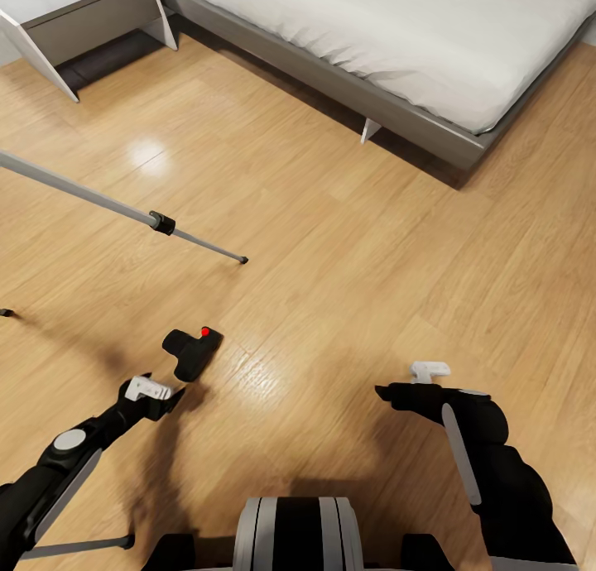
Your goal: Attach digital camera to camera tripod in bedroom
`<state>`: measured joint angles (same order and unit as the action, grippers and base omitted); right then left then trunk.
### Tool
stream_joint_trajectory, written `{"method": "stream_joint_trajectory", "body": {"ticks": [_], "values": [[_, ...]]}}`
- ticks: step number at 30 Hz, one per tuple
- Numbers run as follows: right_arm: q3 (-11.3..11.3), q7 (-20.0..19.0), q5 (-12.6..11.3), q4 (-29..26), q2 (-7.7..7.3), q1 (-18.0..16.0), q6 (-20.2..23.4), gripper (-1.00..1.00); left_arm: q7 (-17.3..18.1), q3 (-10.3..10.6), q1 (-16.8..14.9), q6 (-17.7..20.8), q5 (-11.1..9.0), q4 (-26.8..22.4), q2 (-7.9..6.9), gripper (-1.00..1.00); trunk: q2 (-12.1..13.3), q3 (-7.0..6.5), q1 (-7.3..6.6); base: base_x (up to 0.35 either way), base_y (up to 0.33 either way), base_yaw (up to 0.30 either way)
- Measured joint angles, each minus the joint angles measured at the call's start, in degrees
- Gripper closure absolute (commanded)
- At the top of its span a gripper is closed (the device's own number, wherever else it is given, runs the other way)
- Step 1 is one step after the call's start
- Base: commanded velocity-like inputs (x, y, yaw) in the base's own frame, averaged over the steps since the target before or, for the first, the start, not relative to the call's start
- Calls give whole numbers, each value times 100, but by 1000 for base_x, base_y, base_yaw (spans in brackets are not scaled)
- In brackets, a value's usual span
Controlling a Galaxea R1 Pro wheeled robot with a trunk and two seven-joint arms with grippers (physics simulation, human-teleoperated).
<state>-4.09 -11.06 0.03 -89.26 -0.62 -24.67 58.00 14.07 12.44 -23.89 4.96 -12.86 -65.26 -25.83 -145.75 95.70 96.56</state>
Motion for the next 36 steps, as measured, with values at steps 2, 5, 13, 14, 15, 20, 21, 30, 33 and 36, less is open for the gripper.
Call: {"method": "stream_joint_trajectory", "body": {"ticks": [2, 5, 13, 14, 15, 20, 21, 30, 33, 36], "values": [[0, 0, 4, 0, 7, 0, -4, -100, -7, -1, 0, -39, 7, 39, -2, -100, 0, 0, 0, 0, 0, 0], [1, 1, 7, 1, 18, 0, -11, -100, -14, -2, 0, -78, 22, 82, -3, -100, 0, 0, 0, 0, 0, 0], [0, 1, 7, 1, 1, 0, -15, -100, -18, 5, 0, -102, 27, 197, -4, -100, 0, 0, 0, 0, 0, 0], [0, 1, 8, 1, 1, 0, -15, -100, -18, 5, 0, -105, 28, 230, -5, -100, 0, 0, 0, 0, 0, 0], [0, 0, 5, 1, 5, 0, -15, -100, -17, 5, 0, -110, 33, 300, -3, -100, 0, 0, 0, 0, 0, 0], [0, 1, 8, 1, 18, 0, -16, -100, -5, 8, 0, -265, 40, 524, 3, -100, 0, 0, 0, 0, 0, 0], [0, 1, 8, 1, 18, 0, -16, -100, -3, 8, 1, -353, 40, 556, 5, -100, 0, 0, 0, 0, 0, 0], [0, 7, 5, 6, 0, 0, -16, -100, -19, 5, 2, -1552, 38, 900, 14, -100, 0, 0, 0, 0, 0, 0], [0, 8, 3, 10, 4, 0, -20, -100, 2, 5, 2, -1688, 42, 999, 14, -100, 0, 0, 0, 0, 0, 0], [3, 10, 5, 15, 15, 0, -23, -100, 64, 5, 2, -1791, 47, 1066, 17, -100, 0, 0, 0, 0, 0, 0]]}}
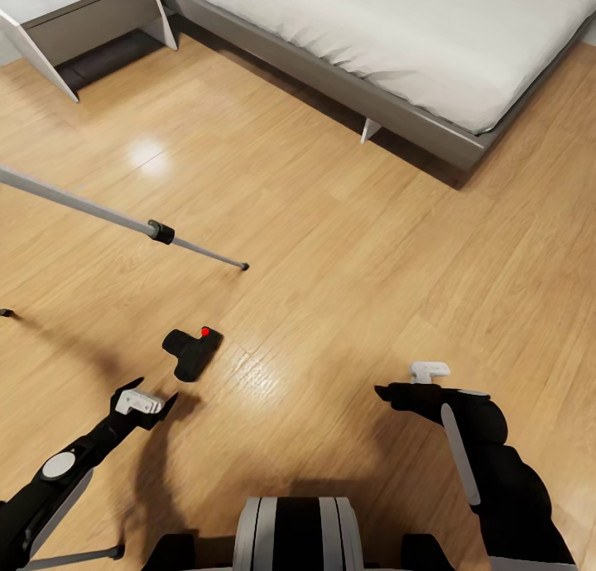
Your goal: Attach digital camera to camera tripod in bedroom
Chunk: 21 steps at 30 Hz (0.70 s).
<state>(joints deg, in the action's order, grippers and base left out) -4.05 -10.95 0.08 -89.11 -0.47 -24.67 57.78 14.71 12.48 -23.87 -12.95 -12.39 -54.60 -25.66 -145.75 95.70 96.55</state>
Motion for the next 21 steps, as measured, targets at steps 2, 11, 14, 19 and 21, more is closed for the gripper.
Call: {"method": "stream_joint_trajectory", "body": {"ticks": [2, 11, 14, 19, 21], "values": [[2, 3, 4, 1, 4, 0, -1, -100, 30, 0, 0, -30, 2, 4, 2, -100, 0, 0, 0, 0, 0, 0], [-1, 8, 13, 3, 6, 0, -2, -100, 81, 6, 0, -85, 7, -34, 17, -100, 0, 0, 0, 0, 0, 0], [-6, 8, 8, 3, 1, 0, -2, -100, 90, 11, 0, -89, 7, -21, 20, -100, 0, 0, 0, 0, 0, 0], [-10, 7, -4, 3, -18, 0, 0, -100, 100, 16, 0, -92, 7, 25, 29, -100, 0, 0, 0, 0, 0, 0], [-11, 7, -6, 3, -23, 0, 2, -100, 101, 16, 0, -92, 7, 34, 30, -100, 0, 0, 0, 0, 0, 0]]}}
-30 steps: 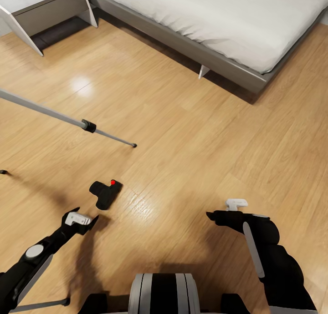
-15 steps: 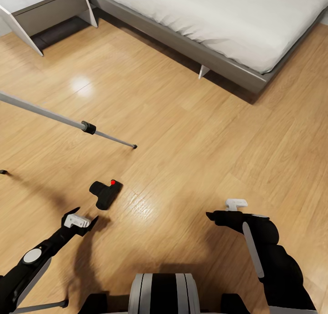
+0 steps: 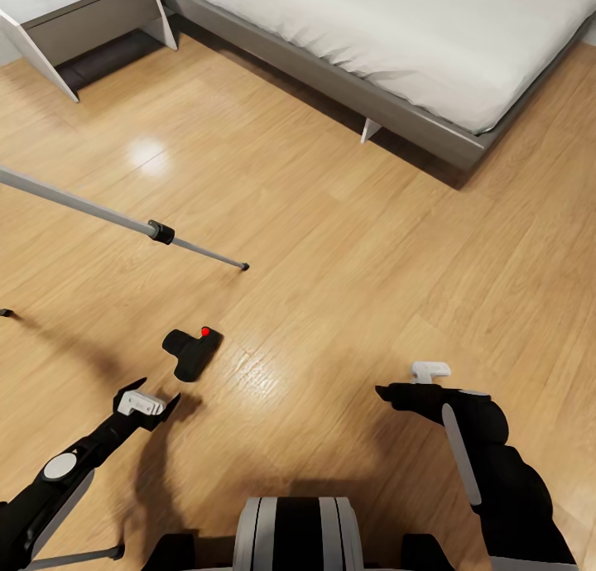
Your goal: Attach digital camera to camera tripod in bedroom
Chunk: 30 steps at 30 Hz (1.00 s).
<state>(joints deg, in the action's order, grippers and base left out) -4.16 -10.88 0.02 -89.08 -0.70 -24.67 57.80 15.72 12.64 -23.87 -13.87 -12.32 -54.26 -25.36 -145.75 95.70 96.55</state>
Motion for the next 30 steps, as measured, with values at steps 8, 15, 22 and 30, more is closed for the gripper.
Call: {"method": "stream_joint_trajectory", "body": {"ticks": [8, 15, 22, 30], "values": [[-1, 0, -4, 0, -8, 0, 4, -100, 7, 9, 0, -108, 5, 2, 1, -100, 0, 0, 0, 0, 0, 0], [-1, 0, -6, 0, -25, 0, 11, -100, 7, 18, -2, -374, 0, 62, 2, -100, 0, 0, 0, 0, 0, 0], [-7, 0, -5, 0, -27, 0, 13, -100, 7, 17, -3, -385, -4, 77, 8, -100, 0, 0, 0, 0, 0, 0], [-6, 0, -6, 0, -27, 0, 9, -100, 9, 4, 0, -387, -8, 369, 19, -100, 0, 0, 0, 0, 0, 0]]}}
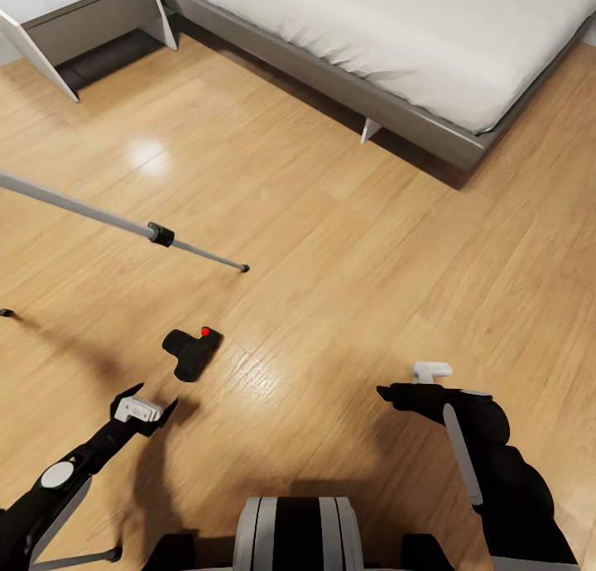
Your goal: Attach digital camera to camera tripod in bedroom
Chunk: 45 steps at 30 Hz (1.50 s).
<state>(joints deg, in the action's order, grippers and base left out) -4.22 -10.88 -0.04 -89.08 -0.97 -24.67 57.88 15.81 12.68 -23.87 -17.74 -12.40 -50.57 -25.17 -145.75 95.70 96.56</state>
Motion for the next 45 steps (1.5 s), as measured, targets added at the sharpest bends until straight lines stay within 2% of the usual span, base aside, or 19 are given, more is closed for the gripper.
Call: {"method": "stream_joint_trajectory", "body": {"ticks": [11, 36, 41, 45], "values": [[-4, 1, 2, 0, 0, 0, -4, -100, 1, -5, -12, 16, 9, 222, 120, -100, 0, 0, 0, 0, 0, 0], [-167, 2, 22, 0, 0, 0, -4, -100, 5, -15, -44, 65, -38, 360, 124, -100, 0, 0, 0, 0, 0, 0], [-170, 2, 25, 0, 0, 0, -4, -100, 5, -21, -64, 77, -43, 596, 140, -100, 0, 0, 0, 0, 0, 0], [-170, 2, 25, 0, -5, 0, -4, -100, 6, -22, -118, 80, -40, 813, 213, -100, 0, 0, 0, 0, 0, 0]]}}
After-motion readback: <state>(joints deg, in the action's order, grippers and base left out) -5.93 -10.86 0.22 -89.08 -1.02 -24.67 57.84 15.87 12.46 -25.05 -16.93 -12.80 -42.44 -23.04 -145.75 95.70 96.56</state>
